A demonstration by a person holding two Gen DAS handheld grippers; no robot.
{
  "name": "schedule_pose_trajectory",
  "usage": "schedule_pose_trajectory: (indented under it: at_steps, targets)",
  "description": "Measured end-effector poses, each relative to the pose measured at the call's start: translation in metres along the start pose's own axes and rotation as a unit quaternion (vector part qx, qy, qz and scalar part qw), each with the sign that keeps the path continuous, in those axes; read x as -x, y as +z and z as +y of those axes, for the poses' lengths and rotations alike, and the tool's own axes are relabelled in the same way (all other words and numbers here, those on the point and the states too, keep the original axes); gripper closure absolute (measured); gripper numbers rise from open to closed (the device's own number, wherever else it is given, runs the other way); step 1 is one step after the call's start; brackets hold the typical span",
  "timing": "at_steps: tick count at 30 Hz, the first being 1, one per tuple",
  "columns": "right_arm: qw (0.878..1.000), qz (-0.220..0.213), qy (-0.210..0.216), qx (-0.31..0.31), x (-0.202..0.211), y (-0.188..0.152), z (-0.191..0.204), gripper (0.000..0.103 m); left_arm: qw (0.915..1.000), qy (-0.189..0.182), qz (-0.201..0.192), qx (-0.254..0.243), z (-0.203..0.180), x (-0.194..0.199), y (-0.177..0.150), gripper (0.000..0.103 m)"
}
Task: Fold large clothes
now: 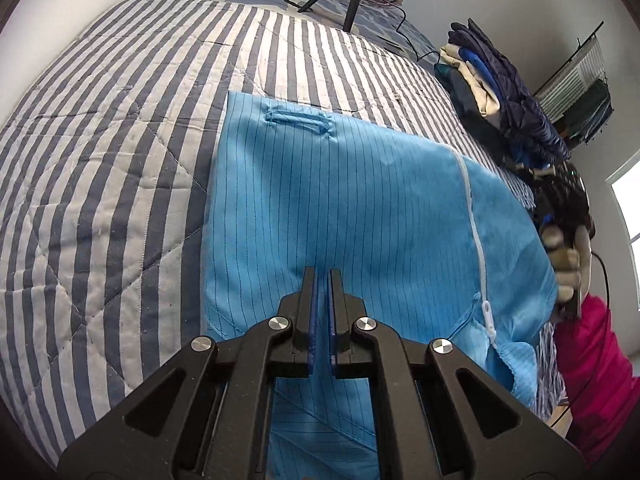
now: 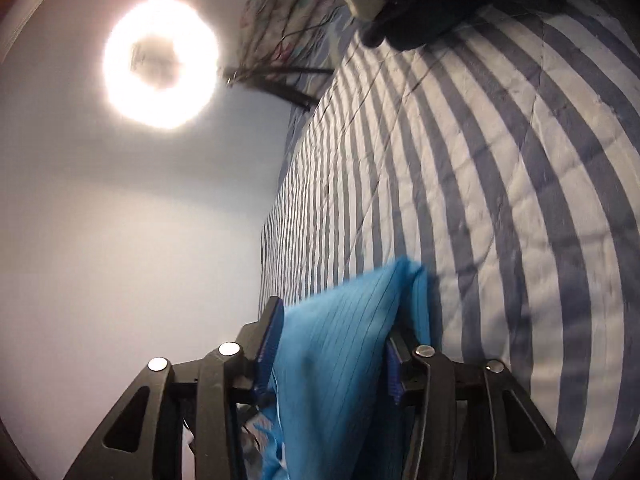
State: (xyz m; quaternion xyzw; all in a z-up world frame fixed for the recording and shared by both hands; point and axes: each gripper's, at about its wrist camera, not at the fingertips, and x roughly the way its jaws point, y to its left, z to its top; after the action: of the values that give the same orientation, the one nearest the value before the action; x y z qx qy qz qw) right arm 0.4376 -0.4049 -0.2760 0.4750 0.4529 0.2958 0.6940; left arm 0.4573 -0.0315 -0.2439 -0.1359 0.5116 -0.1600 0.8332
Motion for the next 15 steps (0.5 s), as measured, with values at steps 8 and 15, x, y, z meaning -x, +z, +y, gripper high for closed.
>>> schedule_pose_trajectory:
  at_steps: [8, 15]
  targets:
    - [0.975, -0.010, -0.152, 0.163, 0.001, 0.000, 0.054, 0.102, 0.9999, -0.011, -0.005, 0.001, 0.002, -0.004, -0.002, 0.102]
    - [0.936, -0.033, -0.279, 0.213, 0.022, -0.016, 0.078, 0.093, 0.9987, -0.028, -0.043, 0.004, -0.002, 0.035, 0.004, 0.102]
